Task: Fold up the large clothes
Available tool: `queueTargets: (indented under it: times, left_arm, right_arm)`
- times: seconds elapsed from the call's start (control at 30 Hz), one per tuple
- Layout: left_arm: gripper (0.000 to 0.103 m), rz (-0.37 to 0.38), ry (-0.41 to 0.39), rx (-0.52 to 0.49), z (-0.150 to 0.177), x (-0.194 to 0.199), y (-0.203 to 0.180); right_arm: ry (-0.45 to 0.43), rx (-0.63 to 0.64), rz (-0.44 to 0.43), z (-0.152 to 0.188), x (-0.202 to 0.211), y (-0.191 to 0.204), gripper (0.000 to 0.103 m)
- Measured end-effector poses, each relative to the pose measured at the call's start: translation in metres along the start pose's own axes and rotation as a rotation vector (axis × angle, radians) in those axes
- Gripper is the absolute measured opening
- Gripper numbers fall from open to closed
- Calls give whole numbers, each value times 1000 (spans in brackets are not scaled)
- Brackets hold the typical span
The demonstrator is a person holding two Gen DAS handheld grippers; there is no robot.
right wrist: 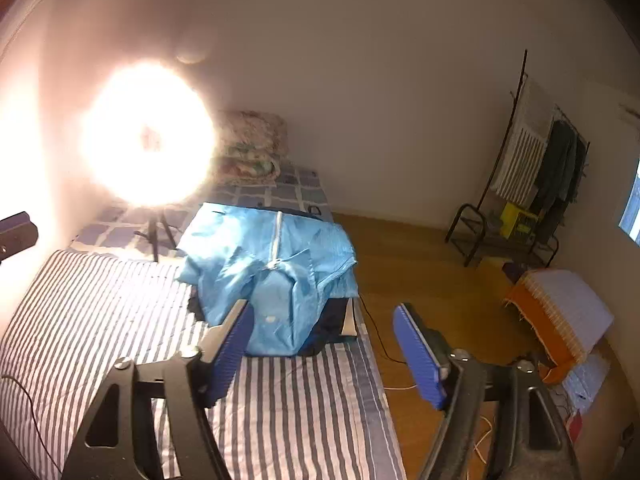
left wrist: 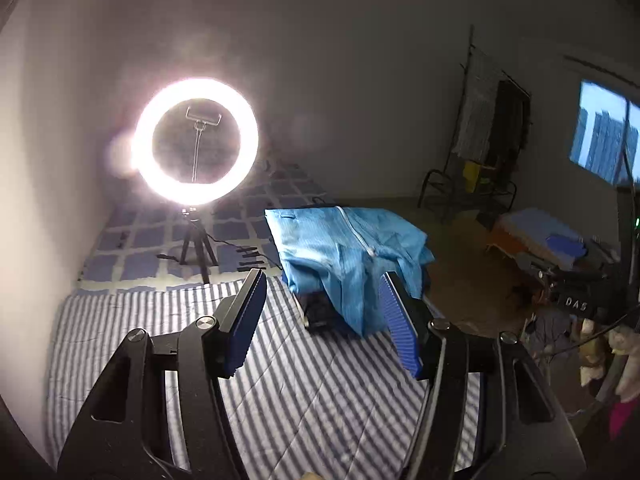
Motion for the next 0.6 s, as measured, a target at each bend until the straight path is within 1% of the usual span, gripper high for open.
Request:
queueTargets:
  times: [0.03,0.07,0.1,0.27,0.33,0.37,0.4,0.47,0.6]
  left_arm:
    - [63,2,-4,-10,5,10,-4]
    - [68,8,-7,-18,12,23,-8]
    - [70,10,-10,-18,18,32,-10]
    - [70,16,0,-14,51,69,-23]
    - [74,31,-2,12,67,83,-25]
    - [79,31,-2,18,73,87,-26]
    - [80,30,0,17,80,91,-27]
    - [80,15,10,7,93,96,-30]
    - [80,-14,21,23,112,101,-30]
  right_arm:
    - [-13,1,-7,6,14,3,78]
    - [-24,0,-17,13,27,6,79]
    - [-28,-3,-20,17,33,5,80]
    - [-44,-65,-59,54,73,5,86]
    - [-47,-71,-72,68,82,6,89]
    - [-50,-71,-69,76,86,7,92]
    - [-53,-71,-61,82,88,6,95]
    - [-61,-76,-54,95,92,8,97]
    - [-49,-108,-68,122,93,10,98]
Point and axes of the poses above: each gripper's, at about its wrist camera, not at the fingertips, and x roughly against the way its jaws point, y to its left, z to its underside, the point moved 2 cm from there along -x, roughly the way its jaws point, and after that the axes turned 3 degrees about -y, right-handed, at the moved point
